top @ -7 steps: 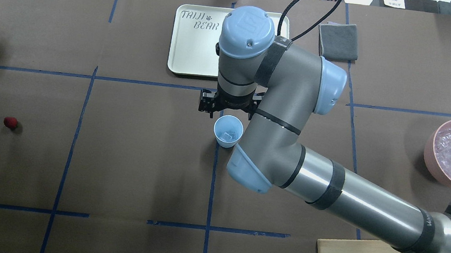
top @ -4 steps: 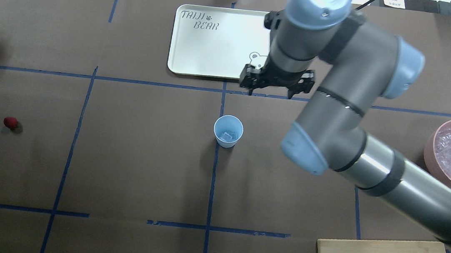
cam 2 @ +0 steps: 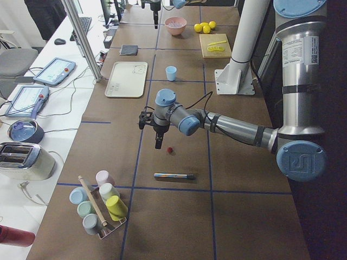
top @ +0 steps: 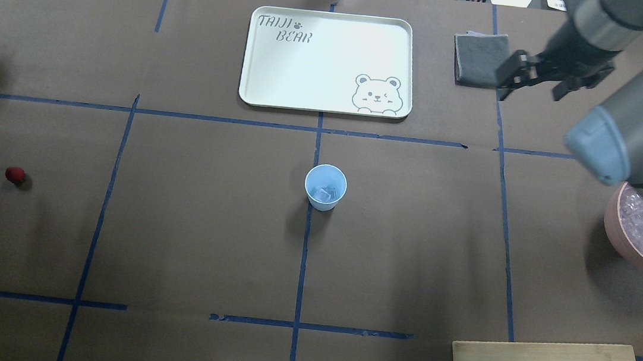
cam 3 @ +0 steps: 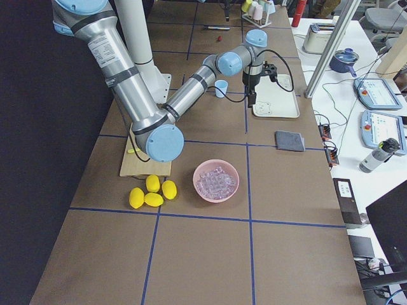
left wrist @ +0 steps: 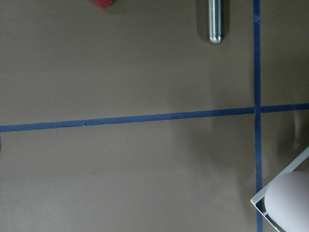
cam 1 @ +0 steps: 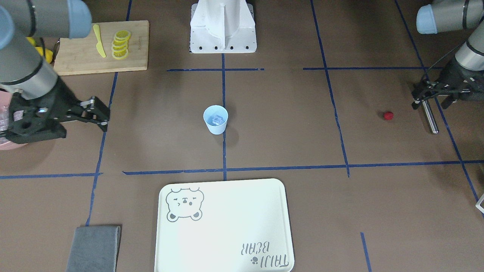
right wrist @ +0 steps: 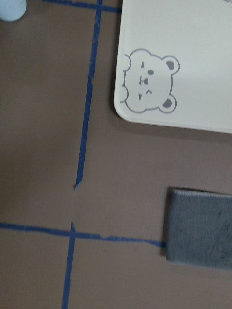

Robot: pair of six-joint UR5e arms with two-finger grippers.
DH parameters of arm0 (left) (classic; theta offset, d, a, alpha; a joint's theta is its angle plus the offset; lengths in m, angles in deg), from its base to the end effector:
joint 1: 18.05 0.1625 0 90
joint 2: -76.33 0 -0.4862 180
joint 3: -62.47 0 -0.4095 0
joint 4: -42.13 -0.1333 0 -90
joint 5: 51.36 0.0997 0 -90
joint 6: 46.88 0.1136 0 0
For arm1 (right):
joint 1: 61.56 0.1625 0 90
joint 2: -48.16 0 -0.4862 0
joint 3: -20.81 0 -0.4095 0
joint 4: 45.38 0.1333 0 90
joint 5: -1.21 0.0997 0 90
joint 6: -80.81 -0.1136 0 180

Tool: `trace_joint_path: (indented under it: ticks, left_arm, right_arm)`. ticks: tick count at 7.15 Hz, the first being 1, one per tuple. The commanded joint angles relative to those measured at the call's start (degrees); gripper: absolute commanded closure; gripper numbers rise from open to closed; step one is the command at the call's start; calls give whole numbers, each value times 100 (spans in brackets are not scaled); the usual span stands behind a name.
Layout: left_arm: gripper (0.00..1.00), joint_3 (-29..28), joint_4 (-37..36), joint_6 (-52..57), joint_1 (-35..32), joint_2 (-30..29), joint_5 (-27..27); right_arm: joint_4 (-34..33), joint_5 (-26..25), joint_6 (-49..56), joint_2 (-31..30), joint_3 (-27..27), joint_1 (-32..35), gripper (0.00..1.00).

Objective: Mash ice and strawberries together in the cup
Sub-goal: 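Raise the right gripper away from the cup while the left gripper reaches toward the strawberry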

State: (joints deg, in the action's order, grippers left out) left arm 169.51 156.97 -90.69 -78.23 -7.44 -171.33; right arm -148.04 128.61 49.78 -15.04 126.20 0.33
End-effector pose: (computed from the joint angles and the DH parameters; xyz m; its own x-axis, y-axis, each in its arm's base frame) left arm 0.1762 -0.4613 0.5909 0.7176 0.0051 -0.6964 0.1285 0.9818 0.1396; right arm -0.2514 -0.6070 0.3508 0.6909 -0.1514 0.7069 0.0628 0.9867 0.1499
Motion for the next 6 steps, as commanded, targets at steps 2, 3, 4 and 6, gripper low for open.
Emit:
trace_joint_path:
  ticks: [2, 3, 4, 6]
  left_arm:
    - [0, -655, 1300, -1346, 1251, 19, 936]
    - [0, -1180, 1870, -1384, 1385, -34, 1123]
    - [0, -1386, 2154, -1480, 1412, -69, 1133]
    - [0, -1370, 2157, -1490, 1422, -52, 1133]
  right_arm:
    - [17, 514, 1878, -964, 0, 1112, 1]
    - [17, 514, 2134, -1132, -1, 1254, 1]
    - [9, 532, 2137, -1151, -1, 1273, 1]
    - [9, 584, 2145, -1160, -1, 1326, 1]
